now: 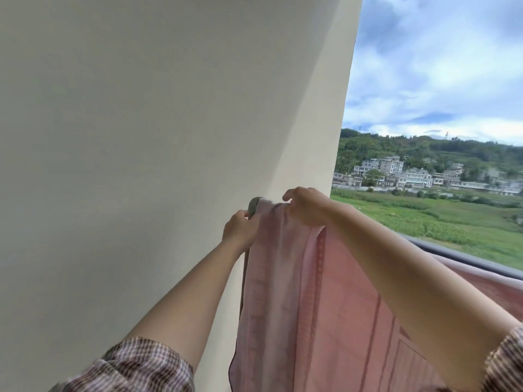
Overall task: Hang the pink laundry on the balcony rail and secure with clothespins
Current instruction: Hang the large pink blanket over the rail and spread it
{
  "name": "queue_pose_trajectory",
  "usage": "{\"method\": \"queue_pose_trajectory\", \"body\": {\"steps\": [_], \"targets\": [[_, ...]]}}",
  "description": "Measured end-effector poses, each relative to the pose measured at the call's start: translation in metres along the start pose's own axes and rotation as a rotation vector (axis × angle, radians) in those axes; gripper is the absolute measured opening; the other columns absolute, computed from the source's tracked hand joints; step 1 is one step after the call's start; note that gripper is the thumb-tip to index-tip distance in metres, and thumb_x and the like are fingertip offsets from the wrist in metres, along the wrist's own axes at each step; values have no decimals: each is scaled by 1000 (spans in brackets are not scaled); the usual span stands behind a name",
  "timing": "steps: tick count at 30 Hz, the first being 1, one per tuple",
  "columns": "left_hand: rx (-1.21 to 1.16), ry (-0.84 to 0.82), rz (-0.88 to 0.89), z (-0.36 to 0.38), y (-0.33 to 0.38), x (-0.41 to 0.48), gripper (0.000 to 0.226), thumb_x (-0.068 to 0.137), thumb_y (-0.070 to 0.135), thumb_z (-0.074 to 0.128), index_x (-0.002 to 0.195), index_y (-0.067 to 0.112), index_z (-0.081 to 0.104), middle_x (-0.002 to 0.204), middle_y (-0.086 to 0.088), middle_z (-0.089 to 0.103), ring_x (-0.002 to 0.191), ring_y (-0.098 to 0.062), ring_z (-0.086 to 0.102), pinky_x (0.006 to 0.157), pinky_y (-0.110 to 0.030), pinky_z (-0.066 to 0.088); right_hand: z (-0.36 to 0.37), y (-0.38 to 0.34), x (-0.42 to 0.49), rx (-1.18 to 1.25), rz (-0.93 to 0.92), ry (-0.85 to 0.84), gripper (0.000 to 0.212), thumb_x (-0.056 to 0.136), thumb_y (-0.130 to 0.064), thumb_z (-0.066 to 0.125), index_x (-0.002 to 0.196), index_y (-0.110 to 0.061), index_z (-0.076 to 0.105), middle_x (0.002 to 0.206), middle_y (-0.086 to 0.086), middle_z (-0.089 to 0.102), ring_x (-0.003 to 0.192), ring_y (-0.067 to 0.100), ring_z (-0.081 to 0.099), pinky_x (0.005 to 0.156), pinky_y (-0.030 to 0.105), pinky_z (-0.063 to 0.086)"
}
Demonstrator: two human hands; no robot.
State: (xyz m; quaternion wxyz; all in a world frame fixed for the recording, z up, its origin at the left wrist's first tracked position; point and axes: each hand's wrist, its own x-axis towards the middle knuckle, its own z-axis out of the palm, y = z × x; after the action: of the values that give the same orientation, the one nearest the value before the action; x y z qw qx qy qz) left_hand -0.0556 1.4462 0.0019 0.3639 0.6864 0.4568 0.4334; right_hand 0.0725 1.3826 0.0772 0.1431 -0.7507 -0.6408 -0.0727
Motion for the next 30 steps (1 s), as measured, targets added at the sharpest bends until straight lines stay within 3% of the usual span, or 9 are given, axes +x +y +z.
{"method": "queue_pose_trajectory", "body": {"steps": [2, 6, 8, 13, 15, 18, 22, 28, 30], "targets": [[-173, 0, -21, 2, -6, 17, 35, 88, 38, 50, 114, 16, 56, 105, 1, 59, 95, -18, 55, 74, -29, 42, 4, -4, 14, 37, 25, -1, 39, 93, -18, 40, 128, -20, 56, 131, 8, 57, 120, 28, 50, 94, 33, 43], [-419, -187, -19, 0, -21, 41, 49, 72, 47, 63, 102, 9, 65, 91, 1, 65, 83, -16, 61, 71, -32, 49, 5, -13, 36, 135, 63, -39, 31, 95, -16, 45, 118, -15, 65, 122, 7, 64, 112, 25, 57, 89, 30, 43], [-462, -311, 2, -6, -27, 53, 39, 77, 39, 66, 93, 3, 68, 79, 0, 61, 71, -16, 56, 64, -30, 44, 5, -16, 48, 206, 95, -57, 28, 96, -12, 46, 114, -13, 68, 121, 6, 65, 114, 24, 57, 93, 30, 44], [-613, -526, 44, -25, -30, 74, 14, 81, 26, 68, 81, 13, 63, 76, -1, 56, 71, -16, 50, 63, -27, 40, 8, -21, 67, 291, 148, -97, 24, 93, -11, 52, 89, -26, 71, 117, 16, 66, 111, 37, 60, 98, 55, 46], [-663, -665, 60, -34, -26, 76, 9, 87, 21, 62, 84, 14, 66, 72, 5, 54, 63, -9, 51, 55, -17, 41, 8, -23, 72, 350, 170, -99, 20, 92, -9, 55, 100, -16, 72, 117, 15, 66, 104, 27, 64, 95, 47, 51], [-750, -832, 36, -43, -15, 79, 14, 92, 13, 52, 102, 9, 60, 70, 6, 55, 55, -2, 52, 48, -11, 43, 3, -24, 73, 490, 186, -156, 23, 93, -2, 53, 109, -6, 68, 113, 18, 66, 91, 19, 63, 71, 30, 56], [-661, -911, 3, -48, -9, 89, 10, 93, 18, 53, 100, 13, 49, 63, 5, 51, 51, -5, 49, 47, -18, 40, -1, -24, 72, 533, 187, -250, 28, 93, -3, 51, 102, -22, 69, 113, 10, 68, 96, 17, 65, 71, 27, 56], [-451, -870, 80, -58, -10, 99, 24, 87, 22, 61, 64, 23, 69, 73, 6, 55, 64, -12, 46, 59, -27, 38, -4, -27, 79, 407, 173, -364, 20, 88, -6, 59, 92, -25, 65, 118, 1, 62, 105, 11, 56, 76, 21, 51], [-490, -883, 36, -62, -10, 103, 21, 87, 23, 61, 70, 22, 73, 80, 1, 58, 69, -16, 51, 65, -31, 44, -7, -31, 83, 299, 143, -370, 18, 85, -8, 61, 86, -26, 63, 116, 0, 61, 106, 12, 55, 82, 24, 52]]}}
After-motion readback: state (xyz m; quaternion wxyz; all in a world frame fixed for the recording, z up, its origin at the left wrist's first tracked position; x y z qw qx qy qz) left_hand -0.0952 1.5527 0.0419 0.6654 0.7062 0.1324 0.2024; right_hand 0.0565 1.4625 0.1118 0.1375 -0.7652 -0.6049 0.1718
